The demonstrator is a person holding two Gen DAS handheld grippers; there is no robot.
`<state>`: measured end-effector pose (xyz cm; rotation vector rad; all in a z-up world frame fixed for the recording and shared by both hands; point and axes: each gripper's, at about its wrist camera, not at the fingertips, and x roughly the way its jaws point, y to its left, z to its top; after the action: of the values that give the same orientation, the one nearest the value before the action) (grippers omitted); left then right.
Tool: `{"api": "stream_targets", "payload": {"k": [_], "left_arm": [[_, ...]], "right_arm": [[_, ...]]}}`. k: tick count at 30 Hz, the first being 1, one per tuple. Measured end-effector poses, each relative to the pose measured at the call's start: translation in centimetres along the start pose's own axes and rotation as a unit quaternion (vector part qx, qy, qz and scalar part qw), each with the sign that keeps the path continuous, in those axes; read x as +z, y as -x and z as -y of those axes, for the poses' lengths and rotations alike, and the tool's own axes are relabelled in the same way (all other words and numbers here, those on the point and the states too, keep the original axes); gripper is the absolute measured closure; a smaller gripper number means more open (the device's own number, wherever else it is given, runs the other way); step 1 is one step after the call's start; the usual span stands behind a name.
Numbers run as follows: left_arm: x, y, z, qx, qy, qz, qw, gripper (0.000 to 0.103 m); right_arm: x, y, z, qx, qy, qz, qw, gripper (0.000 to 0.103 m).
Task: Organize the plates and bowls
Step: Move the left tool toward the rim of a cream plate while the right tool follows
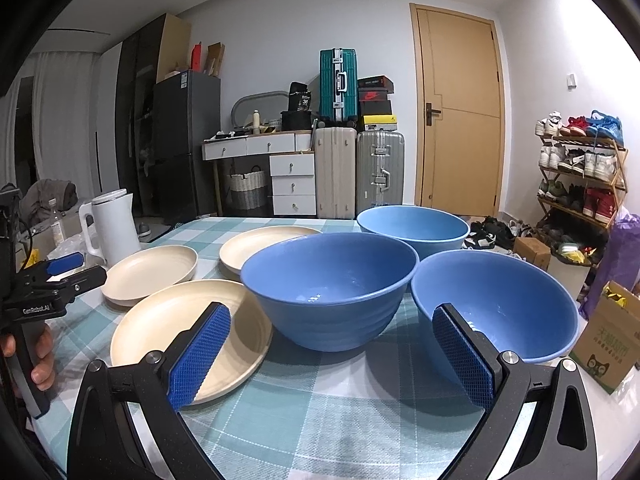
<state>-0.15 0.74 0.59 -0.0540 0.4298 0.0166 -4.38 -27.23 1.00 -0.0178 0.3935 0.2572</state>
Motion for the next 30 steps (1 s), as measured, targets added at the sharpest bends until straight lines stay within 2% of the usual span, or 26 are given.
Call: {"api": "stream_targets", "payload": {"k": [12, 20, 30], "left_arm": [[1.2, 0.6, -0.6, 0.013, 0.007, -0.011, 0.9998, 0.001], [2.4, 1.4, -0.7, 0.034, -0.003, -0.024, 0.9991, 0.001], [4.0, 2.1, -2.8, 0.048, 0.013, -0.041, 0.9979, 0.001]], "right_arm": [[1.9, -0.1, -1.5, 0.003, 0.008, -0.011, 1.0, 0.0], [3.8, -0.8, -3.3, 0.027, 0.01, -0.023, 0.999, 0.0], [6.6, -2.7, -6.0, 0.059, 0.01, -0.041, 0.997, 0.0]]}}
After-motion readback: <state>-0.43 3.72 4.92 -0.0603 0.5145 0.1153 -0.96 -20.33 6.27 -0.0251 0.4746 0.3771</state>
